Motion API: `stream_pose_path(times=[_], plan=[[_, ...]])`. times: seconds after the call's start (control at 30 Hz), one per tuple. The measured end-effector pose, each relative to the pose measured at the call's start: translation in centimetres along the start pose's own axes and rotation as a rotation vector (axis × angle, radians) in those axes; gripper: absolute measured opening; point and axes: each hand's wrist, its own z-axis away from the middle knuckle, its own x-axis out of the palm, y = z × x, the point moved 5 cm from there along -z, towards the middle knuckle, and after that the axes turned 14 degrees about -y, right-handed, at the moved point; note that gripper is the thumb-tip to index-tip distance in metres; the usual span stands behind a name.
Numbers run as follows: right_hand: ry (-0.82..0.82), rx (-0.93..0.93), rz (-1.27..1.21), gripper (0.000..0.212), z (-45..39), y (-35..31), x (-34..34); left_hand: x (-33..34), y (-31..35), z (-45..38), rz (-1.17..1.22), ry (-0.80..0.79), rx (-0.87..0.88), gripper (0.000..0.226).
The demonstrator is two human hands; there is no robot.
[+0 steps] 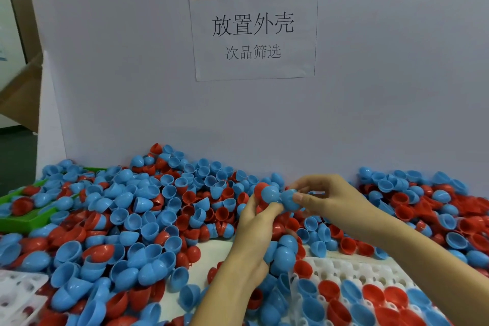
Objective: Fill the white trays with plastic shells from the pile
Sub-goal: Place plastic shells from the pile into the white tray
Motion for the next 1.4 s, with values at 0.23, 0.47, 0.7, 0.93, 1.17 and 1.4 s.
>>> stream_pose_path(times=[0.23, 0.47, 0.7, 0.93, 1.17, 1.4], plan=[[0.038, 0.045, -0.017, 0.007, 0.2, 0.7, 0.1, -0.5, -0.7, -0.3, 0.061, 0.017, -0.009, 0.022], [0.141, 0.048, 0.175, 0.028, 0.1, 0.7, 0.2, -1.1, -0.9, -0.6, 0.069, 0.077, -0.02, 0.024], [0.126, 0.048, 0.2, 0.007, -0.1, 0.5, 0.8, -0.8, -0.9, -0.4, 0.074, 0.041, -0.009, 0.021], [0.151, 0.083, 0.031, 0.021, -0.3, 0.8, 1.6, -0.6, -0.6, -0.4, 0.036, 0.051, 0.034, 0.018], [0.179, 0.127, -0.217, 0.026, -0.2, 1.3, 2.0, -1.0, -0.5, -0.5, -0.025, 0.04, 0.068, 0.02], [0.228, 0.111, -0.189, 0.027, 0.1, 1.4, 2.0, -1.0, -0.7, -0.6, 0.003, 0.003, 0.05, 0.023]])
